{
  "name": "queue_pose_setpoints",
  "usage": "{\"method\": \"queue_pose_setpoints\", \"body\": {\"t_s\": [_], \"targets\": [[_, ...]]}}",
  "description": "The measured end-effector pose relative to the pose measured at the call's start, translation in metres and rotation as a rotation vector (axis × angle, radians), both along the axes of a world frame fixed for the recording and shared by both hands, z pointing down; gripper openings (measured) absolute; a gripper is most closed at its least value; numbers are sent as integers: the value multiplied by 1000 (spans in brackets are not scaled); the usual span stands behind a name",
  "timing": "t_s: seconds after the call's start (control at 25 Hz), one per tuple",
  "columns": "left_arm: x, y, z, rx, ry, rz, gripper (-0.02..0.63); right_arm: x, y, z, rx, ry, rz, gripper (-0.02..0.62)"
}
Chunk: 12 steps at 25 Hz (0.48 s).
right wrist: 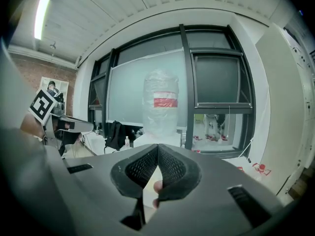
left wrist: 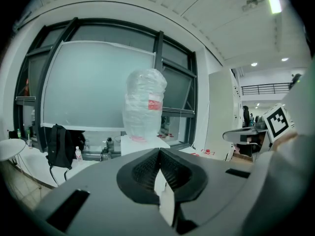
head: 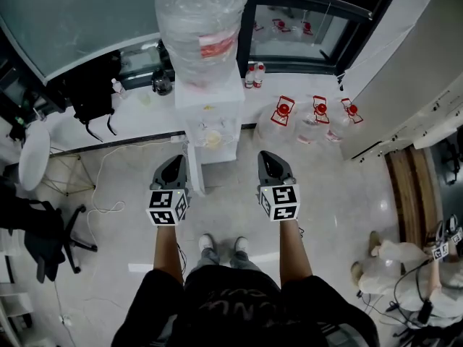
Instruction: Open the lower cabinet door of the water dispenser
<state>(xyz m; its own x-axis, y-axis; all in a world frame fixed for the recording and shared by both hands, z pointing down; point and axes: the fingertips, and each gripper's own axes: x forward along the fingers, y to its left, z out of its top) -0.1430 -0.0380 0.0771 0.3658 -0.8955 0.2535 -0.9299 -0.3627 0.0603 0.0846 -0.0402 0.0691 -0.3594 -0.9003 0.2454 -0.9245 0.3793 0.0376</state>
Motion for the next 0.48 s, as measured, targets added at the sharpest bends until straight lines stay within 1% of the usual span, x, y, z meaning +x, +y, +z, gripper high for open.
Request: {"method": "queue_pose_setpoints", "body": {"t_s": [0.28,0.48], "targets": [[6,4,-34,55,-4,18,12,5,6,-32,55,2,2,12],[6,2,-47,84,-4,25,12,5,5,-45,84,2,5,12]]}}
